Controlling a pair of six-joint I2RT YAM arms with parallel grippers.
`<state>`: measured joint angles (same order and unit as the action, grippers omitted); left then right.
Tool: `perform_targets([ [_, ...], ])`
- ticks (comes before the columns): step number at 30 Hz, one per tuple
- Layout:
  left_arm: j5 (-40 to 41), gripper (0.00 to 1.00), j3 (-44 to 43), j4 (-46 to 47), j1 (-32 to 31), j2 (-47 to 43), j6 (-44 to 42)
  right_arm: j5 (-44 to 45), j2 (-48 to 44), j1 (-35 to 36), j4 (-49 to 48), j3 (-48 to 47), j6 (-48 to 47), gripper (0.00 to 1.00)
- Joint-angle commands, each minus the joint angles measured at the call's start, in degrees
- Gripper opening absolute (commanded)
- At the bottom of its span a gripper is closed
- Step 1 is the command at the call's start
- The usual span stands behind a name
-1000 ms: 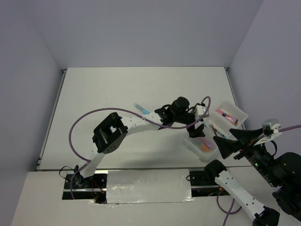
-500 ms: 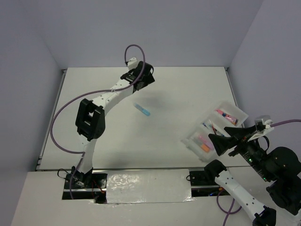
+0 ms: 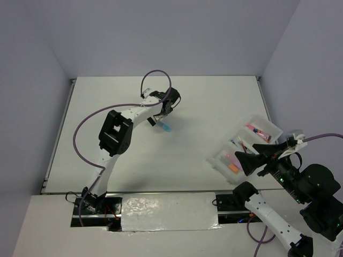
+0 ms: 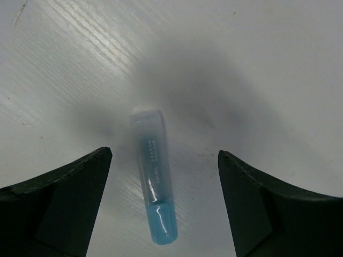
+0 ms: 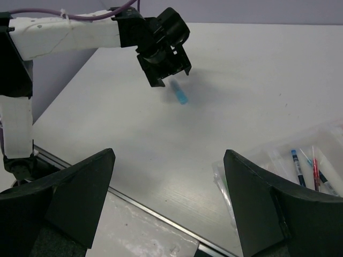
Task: Sort the stationery into containers
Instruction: Pick up the pen from the center of the board, then place the pen in the storage box.
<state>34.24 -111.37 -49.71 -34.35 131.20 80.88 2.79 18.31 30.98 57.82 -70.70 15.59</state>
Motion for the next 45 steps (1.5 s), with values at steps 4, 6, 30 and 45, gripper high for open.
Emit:
perform_targets([
  [4,-0.31,0.86,0.19,-2.67,0.16,2.48,3.84,0.02,0.15,0.22,-3.07,0.56,-0.21,0.90],
  [6,-1.10,0.83,0.54,-1.71,-0.02,2.92,3.24,0.20,0.24,0.22,-3.15,0.47,-0.21,0.90],
  [30,-25.15,0.00,41.67,72.26,-10.30,-28.97,-50.67,-1.20,-0.29,0.22,-2.89,-0.85,0.22,0.90],
  [45,-96.72,0.01,17.69,116.52,-15.74,-3.07,-47.65,-2.00,0.15,0.22,-1.40,-3.57,0.40,0.89],
])
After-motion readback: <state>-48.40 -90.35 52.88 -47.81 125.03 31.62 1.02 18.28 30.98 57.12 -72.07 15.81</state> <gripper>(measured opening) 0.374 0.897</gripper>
